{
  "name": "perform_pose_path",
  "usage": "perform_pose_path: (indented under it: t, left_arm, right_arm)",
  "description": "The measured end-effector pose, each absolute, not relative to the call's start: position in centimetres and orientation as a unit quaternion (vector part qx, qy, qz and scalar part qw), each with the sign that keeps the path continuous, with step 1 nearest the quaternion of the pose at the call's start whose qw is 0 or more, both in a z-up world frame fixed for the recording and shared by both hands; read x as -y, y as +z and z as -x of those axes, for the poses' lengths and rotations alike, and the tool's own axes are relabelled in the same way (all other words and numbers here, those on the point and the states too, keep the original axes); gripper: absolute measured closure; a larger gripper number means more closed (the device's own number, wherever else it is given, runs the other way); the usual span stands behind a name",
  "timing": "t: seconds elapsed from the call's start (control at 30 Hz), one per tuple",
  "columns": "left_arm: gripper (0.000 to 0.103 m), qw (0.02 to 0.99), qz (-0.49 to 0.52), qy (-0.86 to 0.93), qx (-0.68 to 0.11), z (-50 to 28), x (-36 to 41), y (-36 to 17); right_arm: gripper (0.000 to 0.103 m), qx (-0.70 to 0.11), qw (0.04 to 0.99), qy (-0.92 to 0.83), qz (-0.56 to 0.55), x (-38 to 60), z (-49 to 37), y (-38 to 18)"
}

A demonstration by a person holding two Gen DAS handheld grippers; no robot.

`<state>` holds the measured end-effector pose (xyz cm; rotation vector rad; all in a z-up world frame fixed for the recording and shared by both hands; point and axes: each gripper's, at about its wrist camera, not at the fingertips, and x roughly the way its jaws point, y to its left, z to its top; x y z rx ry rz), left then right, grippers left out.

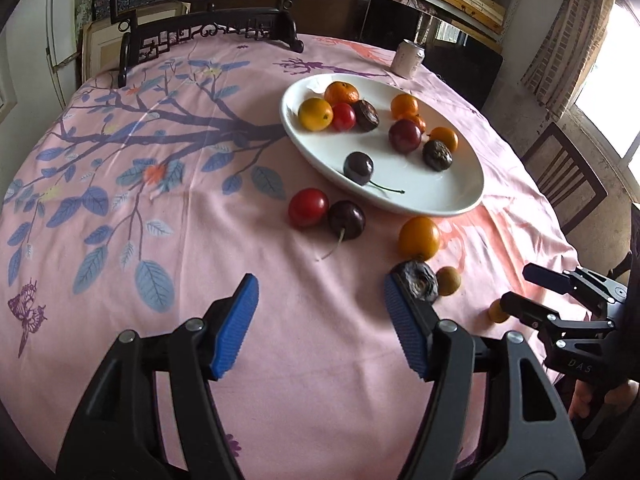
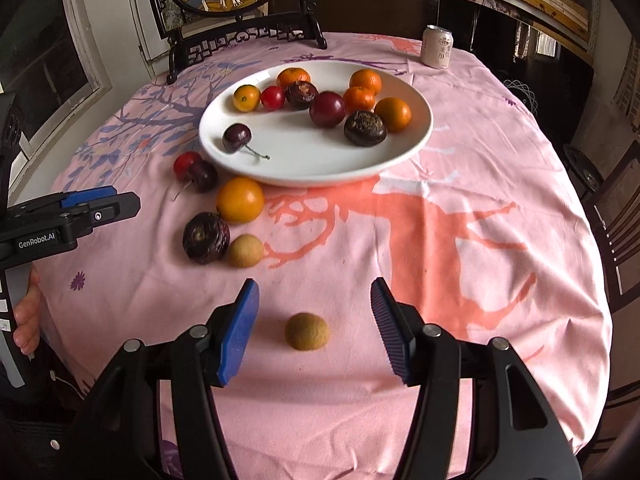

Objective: Organize fruits
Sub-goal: 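Grasp a small tan fruit with the right tool while the left tool grasps a wrinkled passion fruit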

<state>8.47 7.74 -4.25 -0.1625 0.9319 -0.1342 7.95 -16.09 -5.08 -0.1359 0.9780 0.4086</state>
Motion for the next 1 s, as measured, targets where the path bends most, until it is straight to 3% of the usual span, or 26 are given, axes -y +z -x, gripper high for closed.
perform_pose_path:
  t: [0.13,0.17,0.2,0.23,0.67,0.77,0.8,1.0]
  left_arm:
    - [0.035,0.884,0.060,-0.083,-0.455,-8.0,-5.8,-4.8]
    - [0.035,0.884,0.056,-0.085,-0.457,-8.0,-5.4,-5.0]
    - [0.035,0.882,0.051,-0.086,-0.459,-8.1,-5.0,-5.1]
    - [0.035,0.882,0.047,-0.089,-0.461,-8.1,-4.5,-5.2]
    - [0.036,0.867,-0.016,-0.104,-0.487,-10.3,0.1,-7.6]
    - [0.048,0.873,-0.033,-0.101,-0.477,-10.8,0.9,-7.6]
    - [0.060,0.874,-0.034,-0.102,-0.474,-11.0,1.0,-7.5]
    - [0.062,0.880,0.001,-0.108,-0.462,-10.3,0.6,-6.6]
  right_arm:
    - [0.046,-0.473,0.856,0.197,0.070,16.0,-7.0,-6.6]
    - [0.051,-0.472,0.855,0.202,0.071,15.9,-6.9,-6.9]
    - [0.071,-0.474,0.852,0.208,0.072,15.8,-6.8,-7.2]
    - [0.076,-0.479,0.849,0.212,0.072,15.7,-6.8,-7.5]
    - [0.076,-0.454,0.868,0.200,0.019,19.7,-6.1,-6.1]
    - [0.076,-0.454,0.868,0.201,0.003,20.4,-6.1,-6.1]
    - [0.076,-0.453,0.869,0.200,0.001,20.4,-6.1,-6.1]
    - [0.076,-0.449,0.870,0.202,-0.004,20.5,-6.0,-5.6]
